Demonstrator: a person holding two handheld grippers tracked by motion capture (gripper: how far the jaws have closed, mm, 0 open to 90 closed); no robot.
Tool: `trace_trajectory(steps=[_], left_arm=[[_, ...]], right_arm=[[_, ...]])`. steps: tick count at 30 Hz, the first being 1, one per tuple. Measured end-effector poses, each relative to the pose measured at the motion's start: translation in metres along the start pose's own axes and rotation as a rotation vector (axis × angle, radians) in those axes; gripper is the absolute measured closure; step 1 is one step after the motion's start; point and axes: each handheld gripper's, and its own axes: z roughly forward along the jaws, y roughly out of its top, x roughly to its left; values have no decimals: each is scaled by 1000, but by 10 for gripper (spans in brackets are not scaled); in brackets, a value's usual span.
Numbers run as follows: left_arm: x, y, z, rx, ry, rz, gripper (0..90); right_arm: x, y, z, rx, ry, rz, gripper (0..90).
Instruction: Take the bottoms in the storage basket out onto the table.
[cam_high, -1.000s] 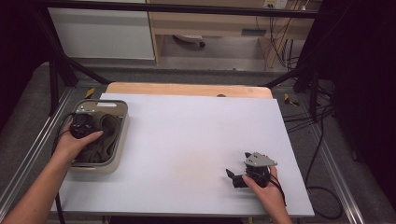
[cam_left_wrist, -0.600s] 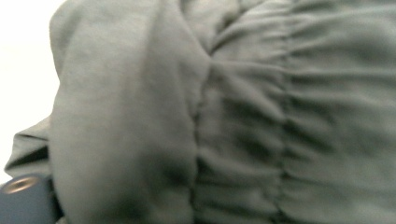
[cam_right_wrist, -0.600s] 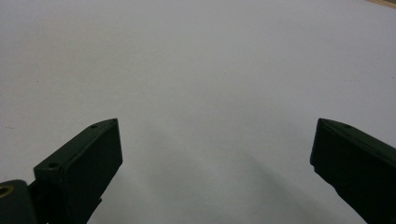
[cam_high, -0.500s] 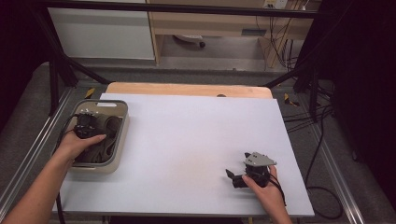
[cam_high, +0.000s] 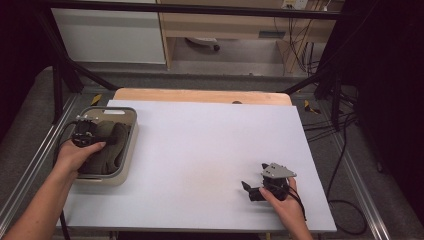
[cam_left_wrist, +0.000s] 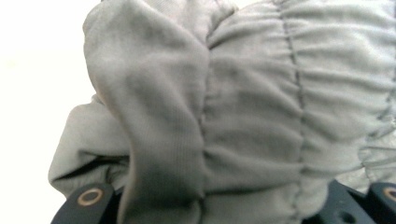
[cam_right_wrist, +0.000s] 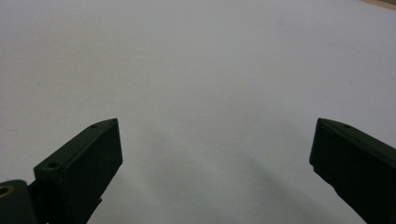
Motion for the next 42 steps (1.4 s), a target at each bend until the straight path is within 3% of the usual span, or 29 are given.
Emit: trace_trajectory(steps=[1, 3, 4, 15, 24, 42], left_arm=[[-1, 2, -7, -39, 7, 12, 709], [-2, 3, -10, -58, 11, 18, 712], [-3, 6, -17, -97, 15, 26, 718], [-7, 25, -51, -251, 20, 36, 748], [-9, 37, -69, -313, 16, 24, 766], [-33, 72, -102, -419, 10, 78, 769]], right_arm=[[0, 0, 0, 2, 0, 0, 32], [0, 0, 0, 1, -1, 1, 32], [0, 0, 0, -6, 0, 2, 32], [1, 1, -1, -15, -3, 6, 32], [0, 1, -1, -19, -5, 2, 32], [0, 1, -2, -23, -10, 8, 32]])
